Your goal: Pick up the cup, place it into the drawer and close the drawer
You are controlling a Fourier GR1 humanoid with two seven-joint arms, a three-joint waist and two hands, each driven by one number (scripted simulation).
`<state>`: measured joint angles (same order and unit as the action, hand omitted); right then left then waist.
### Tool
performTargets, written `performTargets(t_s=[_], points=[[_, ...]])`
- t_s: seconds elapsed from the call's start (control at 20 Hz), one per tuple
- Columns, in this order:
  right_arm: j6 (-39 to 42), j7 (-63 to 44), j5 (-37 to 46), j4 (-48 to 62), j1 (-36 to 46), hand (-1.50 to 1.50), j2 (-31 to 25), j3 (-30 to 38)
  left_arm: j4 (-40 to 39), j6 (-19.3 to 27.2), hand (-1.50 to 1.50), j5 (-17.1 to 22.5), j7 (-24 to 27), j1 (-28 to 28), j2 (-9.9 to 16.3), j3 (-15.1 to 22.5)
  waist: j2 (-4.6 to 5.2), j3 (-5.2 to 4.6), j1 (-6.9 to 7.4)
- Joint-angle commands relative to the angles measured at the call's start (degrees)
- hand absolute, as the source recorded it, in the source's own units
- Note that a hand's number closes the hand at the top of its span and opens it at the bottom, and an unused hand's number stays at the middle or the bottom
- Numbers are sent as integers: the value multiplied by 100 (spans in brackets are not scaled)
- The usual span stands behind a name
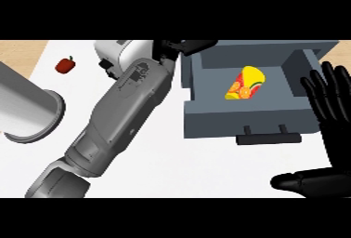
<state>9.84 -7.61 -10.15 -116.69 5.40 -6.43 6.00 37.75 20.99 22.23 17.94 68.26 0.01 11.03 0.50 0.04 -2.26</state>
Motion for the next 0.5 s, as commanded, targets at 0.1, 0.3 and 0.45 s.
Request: performTargets(t_s=[0.1, 0.3, 0.45], points=[[45, 217, 103, 91, -25, -150, 73, -105, -524, 383, 150, 740, 211, 285, -1, 894, 3, 1, -118], [233, 321, -183, 396, 131, -150, -74, 134, -1040, 309, 150, 895, 249, 460, -1, 1167, 35, 5, -173], [13, -169, -42, -106, 196, -150, 67, -227, -1353, 281, 150, 970, 432, 574, -1, 1324, 67, 2, -336]])
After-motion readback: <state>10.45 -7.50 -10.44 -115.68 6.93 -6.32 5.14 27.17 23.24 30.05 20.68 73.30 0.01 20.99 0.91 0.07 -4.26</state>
